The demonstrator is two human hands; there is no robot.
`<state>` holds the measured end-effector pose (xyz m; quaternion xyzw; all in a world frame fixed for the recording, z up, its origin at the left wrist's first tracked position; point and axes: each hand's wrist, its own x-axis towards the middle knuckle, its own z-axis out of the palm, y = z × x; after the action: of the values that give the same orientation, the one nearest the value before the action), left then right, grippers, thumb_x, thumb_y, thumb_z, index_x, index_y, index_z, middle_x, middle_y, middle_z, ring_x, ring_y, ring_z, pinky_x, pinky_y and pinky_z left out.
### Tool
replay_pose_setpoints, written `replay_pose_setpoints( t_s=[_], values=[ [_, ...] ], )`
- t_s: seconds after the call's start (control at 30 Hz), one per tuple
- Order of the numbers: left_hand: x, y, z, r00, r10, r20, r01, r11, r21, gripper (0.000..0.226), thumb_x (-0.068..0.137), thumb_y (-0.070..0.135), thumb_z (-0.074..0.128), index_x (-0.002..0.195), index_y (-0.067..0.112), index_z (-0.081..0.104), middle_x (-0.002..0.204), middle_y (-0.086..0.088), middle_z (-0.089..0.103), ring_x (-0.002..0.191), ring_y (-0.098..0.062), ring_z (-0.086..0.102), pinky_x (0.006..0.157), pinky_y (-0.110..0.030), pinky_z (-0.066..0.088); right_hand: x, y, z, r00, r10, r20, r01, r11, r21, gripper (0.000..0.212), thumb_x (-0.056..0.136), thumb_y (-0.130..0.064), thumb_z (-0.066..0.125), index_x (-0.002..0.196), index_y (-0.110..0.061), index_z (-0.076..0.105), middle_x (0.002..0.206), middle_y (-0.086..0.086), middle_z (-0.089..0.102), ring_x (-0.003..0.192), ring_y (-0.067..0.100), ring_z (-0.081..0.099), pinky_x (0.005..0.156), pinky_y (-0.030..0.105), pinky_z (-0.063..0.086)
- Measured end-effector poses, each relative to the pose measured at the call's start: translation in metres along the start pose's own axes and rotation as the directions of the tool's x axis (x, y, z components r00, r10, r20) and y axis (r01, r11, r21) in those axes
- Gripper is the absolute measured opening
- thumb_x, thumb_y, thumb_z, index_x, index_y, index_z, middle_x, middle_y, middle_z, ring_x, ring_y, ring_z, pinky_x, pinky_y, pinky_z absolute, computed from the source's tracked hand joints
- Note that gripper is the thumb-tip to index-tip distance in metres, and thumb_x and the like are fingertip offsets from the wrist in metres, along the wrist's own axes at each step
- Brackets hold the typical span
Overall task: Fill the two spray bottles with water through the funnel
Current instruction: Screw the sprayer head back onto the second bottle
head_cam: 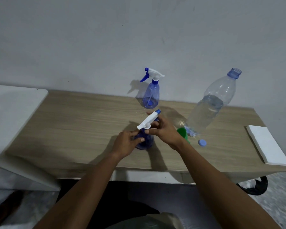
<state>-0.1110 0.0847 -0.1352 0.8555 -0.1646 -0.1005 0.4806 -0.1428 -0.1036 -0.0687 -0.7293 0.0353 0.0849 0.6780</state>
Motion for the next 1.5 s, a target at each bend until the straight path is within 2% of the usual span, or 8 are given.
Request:
replay_pose_setpoints(
  t_s=[0.17,0.33,0.57,0.73,0.87,1.03,1.23,1.5],
  values=[
    [0.001,-0.003,0.001,1.000,-0.004,0.013,0.004,1.000,-0.011,0.034,0.075,0.055,0.068,0.109,0.055,0.064,0.091,0.003,0.079,0.088,-0.016,0.073,0.083,-0.043,0.056,0.000,0.009,0.005,0.984,-0.071,-0.163,0.058,0.995,-0.084,0.054,0.071,0.008,0.086,0.116,-0.010,0.062,0.095,0.001,0.076,0.080,0.001,0.068,0.073,0.017,0.053],
    [-0.002,-0.004,0.002,1.000,-0.011,-0.021,0.011,1.000,-0.003,0.027,0.082,0.034,0.074,0.109,0.036,0.075,0.085,0.004,0.078,0.081,-0.012,0.071,0.078,-0.043,0.056,-0.004,0.020,0.020,0.929,-0.189,-0.317,0.157,0.980,-0.122,0.054,0.067,-0.003,0.092,0.111,-0.015,0.062,0.109,0.003,0.076,0.100,0.017,0.073,0.076,0.024,0.052],
    [-0.017,0.009,0.007,0.969,0.144,-0.198,-0.106,0.976,0.189,0.032,0.081,0.038,0.074,0.113,0.035,0.074,0.097,0.007,0.077,0.087,-0.013,0.065,0.077,-0.032,0.053,-0.002,0.025,0.009,0.971,-0.109,-0.213,0.096,0.993,-0.071,0.063,0.076,0.003,0.084,0.130,-0.012,0.054,0.109,0.015,0.076,0.102,0.034,0.073,0.091,0.046,0.060],
    [0.001,0.003,-0.007,0.986,0.166,-0.021,-0.163,0.981,0.103,0.030,0.081,0.024,0.074,0.111,0.025,0.075,0.103,0.008,0.075,0.096,-0.018,0.067,0.089,-0.035,0.052,-0.006,0.021,0.000,0.987,-0.105,-0.119,0.091,0.989,-0.115,0.069,0.084,0.004,0.078,0.144,-0.010,0.046,0.120,0.014,0.072,0.109,0.019,0.073,0.084,0.026,0.057],
    [0.009,0.008,-0.013,0.982,0.062,0.176,-0.064,0.998,0.004,0.044,0.086,0.006,0.072,0.127,0.020,0.067,0.115,0.008,0.072,0.109,-0.006,0.064,0.087,-0.004,0.043,-0.006,0.022,0.001,0.983,-0.126,-0.132,0.106,0.983,-0.148,0.075,0.081,0.002,0.081,0.146,-0.014,0.047,0.119,0.011,0.074,0.111,0.020,0.072,0.093,0.035,0.059],
    [0.007,0.002,-0.010,0.985,0.009,0.174,-0.005,1.000,-0.025,0.030,0.079,0.023,0.071,0.109,0.023,0.076,0.103,0.010,0.077,0.103,-0.008,0.070,0.097,-0.033,0.053,-0.014,0.026,0.019,0.895,-0.209,-0.393,0.104,0.957,-0.273,0.062,0.062,-0.023,0.097,0.112,-0.032,0.060,0.100,-0.001,0.078,0.087,0.011,0.076,0.083,0.044,0.063],
    [0.009,0.005,-0.009,0.993,0.016,0.115,-0.015,1.000,-0.004,0.028,0.083,0.010,0.076,0.110,0.020,0.076,0.088,0.013,0.071,0.086,0.000,0.065,0.071,0.000,0.040,-0.018,0.017,0.015,0.934,-0.198,-0.298,0.145,0.971,-0.190,0.096,0.069,-0.013,0.094,0.137,-0.052,0.039,0.116,-0.012,0.066,0.101,0.006,0.073,0.085,0.027,0.061],
    [0.008,-0.003,-0.005,0.993,0.005,0.119,0.001,0.999,-0.047,0.039,0.082,0.025,0.075,0.120,0.028,0.072,0.104,0.007,0.078,0.101,-0.007,0.070,0.098,-0.036,0.052,-0.013,0.015,0.005,0.977,-0.172,-0.123,0.156,0.980,-0.126,0.077,0.091,0.006,0.070,0.149,-0.031,0.035,0.123,0.015,0.071,0.112,0.013,0.071,0.092,0.025,0.055]
  ],
)
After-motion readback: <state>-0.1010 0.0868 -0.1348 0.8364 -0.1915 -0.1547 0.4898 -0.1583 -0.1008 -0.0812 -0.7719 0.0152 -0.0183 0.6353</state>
